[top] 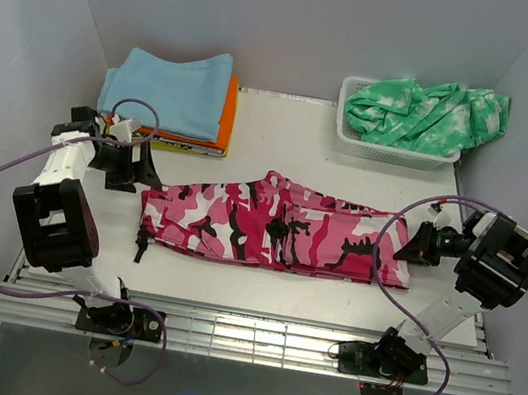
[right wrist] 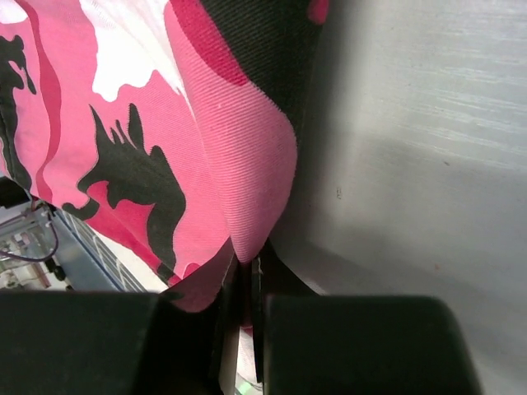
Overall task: Fold and stack the trousers
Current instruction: Fold the trousers
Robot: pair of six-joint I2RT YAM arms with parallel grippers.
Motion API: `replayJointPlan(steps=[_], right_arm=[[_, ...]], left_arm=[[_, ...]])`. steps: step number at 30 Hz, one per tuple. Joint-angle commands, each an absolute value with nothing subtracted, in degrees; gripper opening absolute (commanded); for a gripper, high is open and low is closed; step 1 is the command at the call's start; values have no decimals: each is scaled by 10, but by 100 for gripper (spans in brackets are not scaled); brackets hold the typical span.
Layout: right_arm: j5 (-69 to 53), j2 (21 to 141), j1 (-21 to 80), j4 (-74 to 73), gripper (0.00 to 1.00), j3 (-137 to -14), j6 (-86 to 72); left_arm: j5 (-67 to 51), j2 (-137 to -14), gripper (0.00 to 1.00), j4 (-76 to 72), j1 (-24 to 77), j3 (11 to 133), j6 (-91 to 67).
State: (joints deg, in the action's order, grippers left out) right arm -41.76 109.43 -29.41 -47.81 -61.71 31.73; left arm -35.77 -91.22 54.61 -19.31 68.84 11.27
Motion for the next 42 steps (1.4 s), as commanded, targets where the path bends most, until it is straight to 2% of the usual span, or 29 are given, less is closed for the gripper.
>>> replayJointPlan(steps=[1, 3, 6, 13, 16, 23, 26, 28, 29, 32, 33, 39, 40, 42], right_arm=[[-412, 1042, -306, -500, 8, -650, 336], [-424, 1027, -316, -526, 8, -691, 341], [-453, 1020, -325, -596, 8, -734, 370], [-547, 979, -296, -653, 8, -770, 349], [-573, 962, -257, -639, 8, -765, 316], [-589, 935, -150, -545, 8, -766, 200], [-590, 936, -107, -505, 8, -776, 146], [-586, 937, -71, -470, 8, -780, 122], [-587, 938, -61, -460, 8, -780, 99], [-580, 940, -12, -422, 8, -779, 69], [-577, 940, 16, -416, 8, -778, 64], [-535, 948, 115, -337, 8, -781, 6], [-524, 956, 127, -328, 8, -791, 4], [-512, 968, 163, -315, 8, -806, -12]], left_arm=[[-355, -915, 98, 571, -190, 678, 151], [-338, -927, 87, 574, -190, 658, 161], [-364, -933, 79, 570, -190, 629, 178], [-402, -934, 70, 527, -189, 594, 168], [-444, -945, 70, 524, -185, 593, 161], [-495, -928, 82, 515, -172, 576, 152], [-495, -924, 82, 505, -170, 570, 142], [-486, -933, 79, 499, -164, 567, 135], [-480, -937, 76, 492, -162, 565, 134], [-450, -952, 60, 474, -150, 555, 122], [-449, -956, 52, 471, -145, 553, 123], [-454, -973, 28, 449, -133, 538, 104], [-454, -974, 20, 443, -132, 532, 101], [-451, -981, 11, 435, -130, 527, 91]])
